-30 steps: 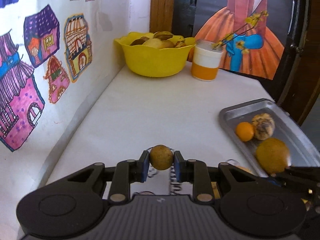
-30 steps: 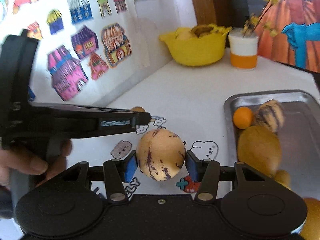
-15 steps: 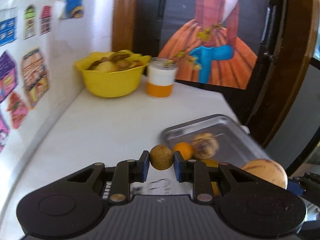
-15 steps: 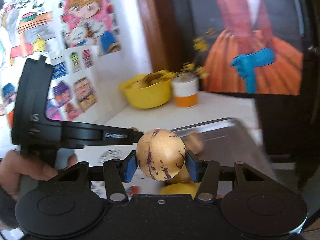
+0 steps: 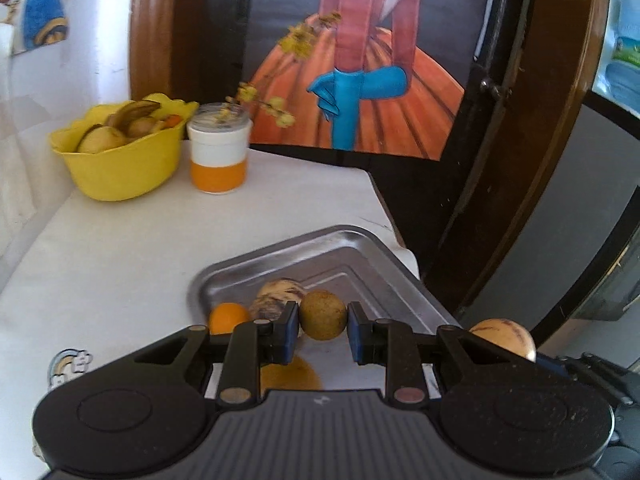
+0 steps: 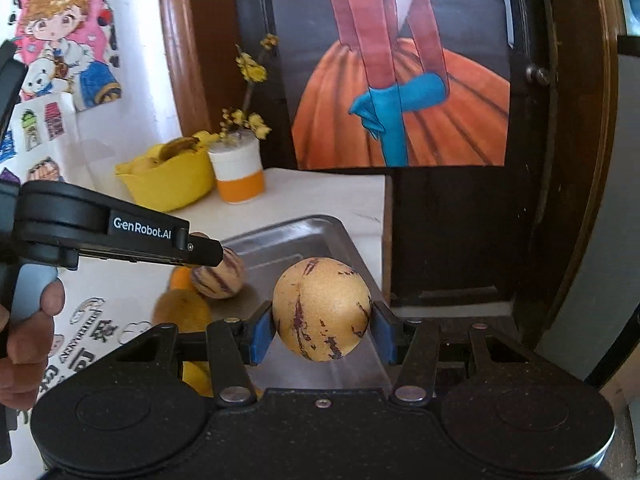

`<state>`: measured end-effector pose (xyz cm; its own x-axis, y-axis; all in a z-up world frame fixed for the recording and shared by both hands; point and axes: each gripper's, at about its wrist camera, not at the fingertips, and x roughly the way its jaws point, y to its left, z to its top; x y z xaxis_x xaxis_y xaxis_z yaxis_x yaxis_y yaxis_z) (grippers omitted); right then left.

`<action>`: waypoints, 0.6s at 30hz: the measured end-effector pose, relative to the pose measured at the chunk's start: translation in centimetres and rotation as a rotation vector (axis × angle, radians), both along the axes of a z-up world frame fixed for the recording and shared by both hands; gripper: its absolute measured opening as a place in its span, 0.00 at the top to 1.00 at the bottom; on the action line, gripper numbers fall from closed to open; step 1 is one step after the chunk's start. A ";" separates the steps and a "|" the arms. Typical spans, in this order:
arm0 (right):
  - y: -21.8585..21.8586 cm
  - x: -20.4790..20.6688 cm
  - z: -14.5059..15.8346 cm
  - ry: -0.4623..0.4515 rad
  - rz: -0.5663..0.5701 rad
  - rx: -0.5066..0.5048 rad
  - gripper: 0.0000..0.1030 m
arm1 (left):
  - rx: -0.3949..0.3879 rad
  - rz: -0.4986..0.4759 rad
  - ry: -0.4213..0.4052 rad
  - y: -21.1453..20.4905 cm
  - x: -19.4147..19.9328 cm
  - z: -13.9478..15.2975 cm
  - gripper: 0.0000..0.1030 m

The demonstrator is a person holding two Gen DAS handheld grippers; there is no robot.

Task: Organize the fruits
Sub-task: 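Carry the brown fruit into the tray with the left tool while the right tool carries the melon there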

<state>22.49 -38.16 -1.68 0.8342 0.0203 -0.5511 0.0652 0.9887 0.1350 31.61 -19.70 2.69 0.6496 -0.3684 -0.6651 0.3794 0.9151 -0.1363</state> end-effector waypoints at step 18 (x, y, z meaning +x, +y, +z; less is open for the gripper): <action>0.2 2.6 -2.0 0.073 0.030 0.004 0.48 | 0.090 -0.028 0.082 -3.2 1.7 -3.2 0.73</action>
<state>25.07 -38.00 -3.72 0.7905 0.0466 -0.6107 0.0458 0.9898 0.1348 33.34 -22.90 -0.54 0.5818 -0.3223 -0.7467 0.3964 0.9141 -0.0857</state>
